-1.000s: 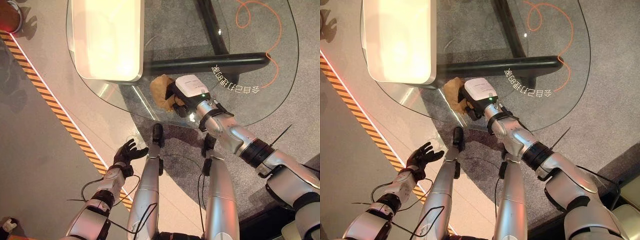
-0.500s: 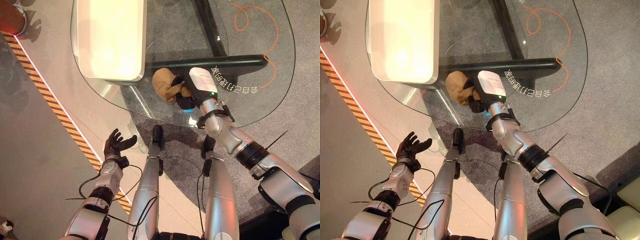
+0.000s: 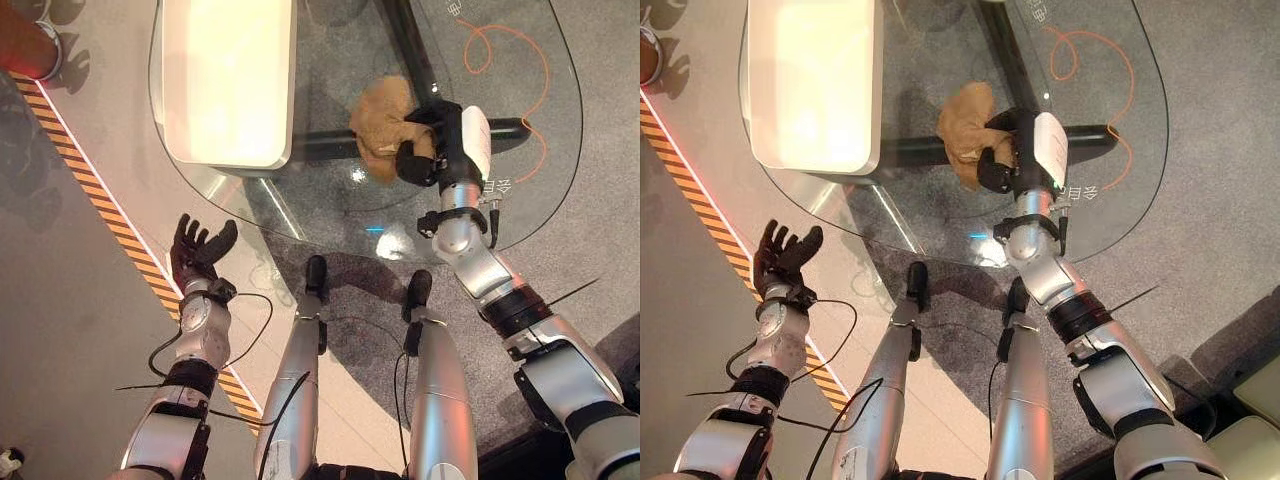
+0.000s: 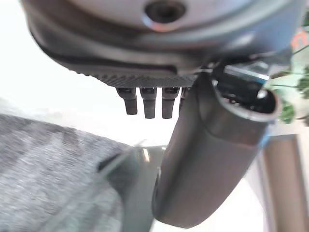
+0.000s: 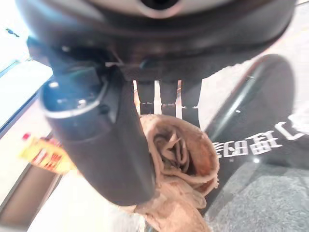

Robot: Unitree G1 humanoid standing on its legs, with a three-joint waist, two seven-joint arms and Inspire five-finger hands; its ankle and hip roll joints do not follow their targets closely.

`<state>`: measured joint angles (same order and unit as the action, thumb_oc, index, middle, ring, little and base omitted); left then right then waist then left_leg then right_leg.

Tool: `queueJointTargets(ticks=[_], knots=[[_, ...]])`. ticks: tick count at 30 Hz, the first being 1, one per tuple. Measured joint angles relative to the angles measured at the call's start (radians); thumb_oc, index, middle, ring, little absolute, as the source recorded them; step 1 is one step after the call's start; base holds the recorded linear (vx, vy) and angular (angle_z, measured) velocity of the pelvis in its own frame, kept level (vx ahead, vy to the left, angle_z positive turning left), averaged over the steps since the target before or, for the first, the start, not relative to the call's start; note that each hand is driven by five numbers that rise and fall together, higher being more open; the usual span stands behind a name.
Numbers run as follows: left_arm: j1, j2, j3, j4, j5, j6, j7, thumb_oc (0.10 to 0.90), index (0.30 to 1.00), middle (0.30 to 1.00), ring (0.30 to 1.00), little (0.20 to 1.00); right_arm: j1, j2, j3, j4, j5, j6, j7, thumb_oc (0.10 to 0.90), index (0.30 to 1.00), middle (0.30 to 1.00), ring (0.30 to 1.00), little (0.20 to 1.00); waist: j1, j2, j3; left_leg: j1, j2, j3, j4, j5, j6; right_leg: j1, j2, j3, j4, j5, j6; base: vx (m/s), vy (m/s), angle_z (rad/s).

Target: Wipe the table with a cloth and put it in the basket.

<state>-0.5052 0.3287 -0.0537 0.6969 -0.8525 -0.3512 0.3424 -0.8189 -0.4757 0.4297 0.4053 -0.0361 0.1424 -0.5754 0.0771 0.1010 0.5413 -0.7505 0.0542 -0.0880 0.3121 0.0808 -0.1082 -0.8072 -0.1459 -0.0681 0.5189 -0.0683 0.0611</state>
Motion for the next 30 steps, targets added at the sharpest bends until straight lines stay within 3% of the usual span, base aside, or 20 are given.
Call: queueJointTargets(ticks=[8, 12, 17, 24, 30], knots=[[0.007, -0.011, 0.038, -0.124, -0.017, -0.089, 0.081, 0.8, 0.9, 0.9, 0.9, 0.9, 0.086, 0.004, -0.035, -0.11, 0.0, -0.019, 0.0, 0.1, 0.3, 0.3, 0.3, 0.2, -0.001, -0.004, 0.003, 0.0, 0.001, 0.0, -0.002, 0.003, -0.001, 0.0, 0.001, 0.0, 0.007, -0.001, 0.0, 0.0, -0.008, 0.0], [0.013, -0.018, 0.039, -0.227, 0.05, -0.161, 0.146, 0.8, 0.9, 0.9, 0.9, 0.9, 0.11, 0.015, -0.055, -0.155, -0.003, -0.055, 0.0, 0.1, 0.3, 0.3, 0.3, 0.2, 0.0, -0.007, 0.004, 0.0, 0.001, -0.001, 0.001, 0.002, 0.0, 0.0, 0.001, 0.0, 0.012, -0.001, 0.0, 0.01, -0.038, 0.01], [0.025, -0.027, 0.039, -0.375, 0.132, -0.184, 0.197, 0.8, 0.9, 0.9, 0.9, 0.9, 0.129, 0.036, -0.079, -0.202, -0.004, -0.088, 0.001, 0.1, 0.3, 0.3, 0.3, 0.2, -0.004, -0.009, 0.004, 0.0, 0.001, -0.002, 0.001, 0.0, 0.004, 0.0, 0.001, 0.0, 0.011, -0.004, 0.001, 0.0, -0.028, 0.0], [0.036, -0.05, 0.034, -0.502, 0.16, -0.181, 0.174, 0.8, 0.9, 0.9, 0.9, 0.9, 0.157, 0.055, -0.11, -0.283, -0.005, -0.093, 0.005, 0.1, 0.3, 0.3, 0.3, 0.2, -0.012, -0.021, 0.006, -0.001, 0.001, -0.002, -0.008, 0.001, 0.002, 0.0, 0.002, 0.0, 0.002, -0.005, 0.003, 0.0, 0.0, 0.0], [0.04, -0.049, 0.029, -0.548, 0.11, -0.154, 0.023, 0.8, 0.9, 0.9, 0.9, 0.9, 0.167, 0.067, -0.139, -0.3, -0.005, -0.135, 0.015, 0.1, 0.3, 0.3, 0.3, 0.2, -0.02, -0.026, 0.007, -0.001, 0.001, -0.001, -0.009, 0.001, 0.002, 0.0, 0.002, 0.0, 0.001, -0.004, 0.004, 0.0, 0.0, 0.0]])
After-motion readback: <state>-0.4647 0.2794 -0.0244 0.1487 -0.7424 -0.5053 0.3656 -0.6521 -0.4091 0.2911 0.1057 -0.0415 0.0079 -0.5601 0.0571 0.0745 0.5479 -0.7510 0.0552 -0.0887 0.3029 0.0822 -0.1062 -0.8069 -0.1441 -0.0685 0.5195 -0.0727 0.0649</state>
